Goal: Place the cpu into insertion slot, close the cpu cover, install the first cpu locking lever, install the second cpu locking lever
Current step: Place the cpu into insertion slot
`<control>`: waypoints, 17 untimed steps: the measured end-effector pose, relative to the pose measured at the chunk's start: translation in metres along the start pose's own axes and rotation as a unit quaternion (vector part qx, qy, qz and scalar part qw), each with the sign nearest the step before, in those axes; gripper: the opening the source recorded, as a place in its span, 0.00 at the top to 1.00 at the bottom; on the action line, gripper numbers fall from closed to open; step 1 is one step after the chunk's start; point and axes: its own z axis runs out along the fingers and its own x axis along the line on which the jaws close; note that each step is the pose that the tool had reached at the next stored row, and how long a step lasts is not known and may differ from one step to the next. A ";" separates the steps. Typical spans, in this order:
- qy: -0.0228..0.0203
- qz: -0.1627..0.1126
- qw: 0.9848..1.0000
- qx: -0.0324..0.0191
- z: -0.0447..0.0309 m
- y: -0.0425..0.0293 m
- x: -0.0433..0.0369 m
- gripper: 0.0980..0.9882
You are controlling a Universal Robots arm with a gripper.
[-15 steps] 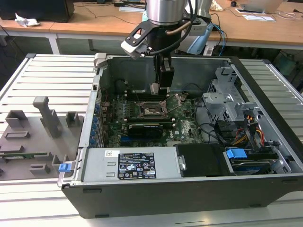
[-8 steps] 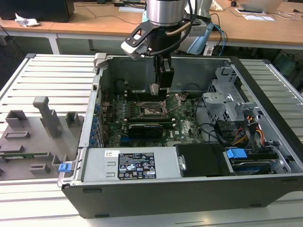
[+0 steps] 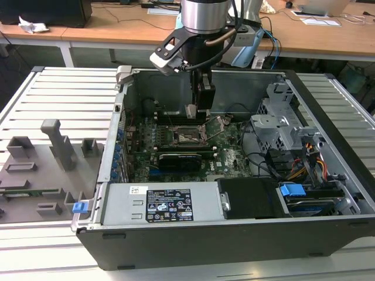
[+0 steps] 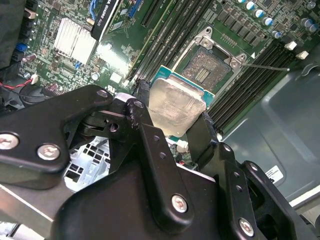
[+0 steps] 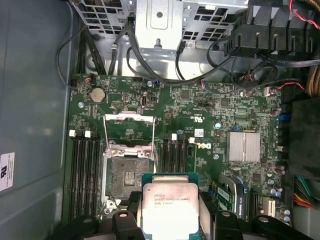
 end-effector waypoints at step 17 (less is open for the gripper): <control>0.000 0.000 1.000 0.000 0.0110 -0.0006 0.0005 0.50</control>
